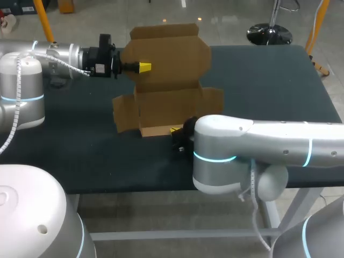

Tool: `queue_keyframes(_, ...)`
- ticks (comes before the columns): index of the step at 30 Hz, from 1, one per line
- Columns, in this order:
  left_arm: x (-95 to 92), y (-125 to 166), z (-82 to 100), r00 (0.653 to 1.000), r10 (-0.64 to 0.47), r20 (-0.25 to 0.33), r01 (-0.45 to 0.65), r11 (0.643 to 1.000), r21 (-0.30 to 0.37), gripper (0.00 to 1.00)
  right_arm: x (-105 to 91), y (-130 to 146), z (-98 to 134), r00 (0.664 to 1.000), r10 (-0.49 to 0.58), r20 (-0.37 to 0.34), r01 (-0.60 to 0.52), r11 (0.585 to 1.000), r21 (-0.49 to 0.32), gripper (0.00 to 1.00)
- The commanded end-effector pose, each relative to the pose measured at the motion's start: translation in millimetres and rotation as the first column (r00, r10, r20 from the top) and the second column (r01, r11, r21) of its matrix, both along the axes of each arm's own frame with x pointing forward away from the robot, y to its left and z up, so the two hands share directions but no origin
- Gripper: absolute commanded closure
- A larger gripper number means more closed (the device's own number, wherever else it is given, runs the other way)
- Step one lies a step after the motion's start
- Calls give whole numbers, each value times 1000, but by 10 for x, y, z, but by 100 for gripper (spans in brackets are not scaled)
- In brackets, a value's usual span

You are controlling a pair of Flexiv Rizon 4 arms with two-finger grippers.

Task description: Assemble the packaging by folding the flat box into shape, placing the metal phone stand inside, and closing the box properly

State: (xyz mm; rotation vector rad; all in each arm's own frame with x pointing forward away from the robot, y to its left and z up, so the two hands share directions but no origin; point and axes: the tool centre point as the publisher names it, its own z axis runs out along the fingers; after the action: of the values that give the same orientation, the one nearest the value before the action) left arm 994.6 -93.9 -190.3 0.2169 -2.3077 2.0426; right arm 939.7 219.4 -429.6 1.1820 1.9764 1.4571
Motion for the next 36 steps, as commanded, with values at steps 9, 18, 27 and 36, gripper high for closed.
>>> queue_keyframes(9,-109,-1,0,999,-30,-14,30,1000,-9,100,22,7,-66,1000,-5,1,5,1000,-2,100)
queue_keyframes(18,-323,-43,9,999,-26,-29,26,1000,-5,100,22,7,-66,1000,-5,1,5,1000,-2,100)
queue_keyframes(27,-438,-70,-115,999,-20,-44,20,1000,4,100,22,7,-66,1000,-5,1,5,1000,-2,100)
queue_keyframes(36,-566,-113,-239,997,-39,-61,41,999,23,100,22,7,-66,1000,-5,1,5,1000,-2,100)
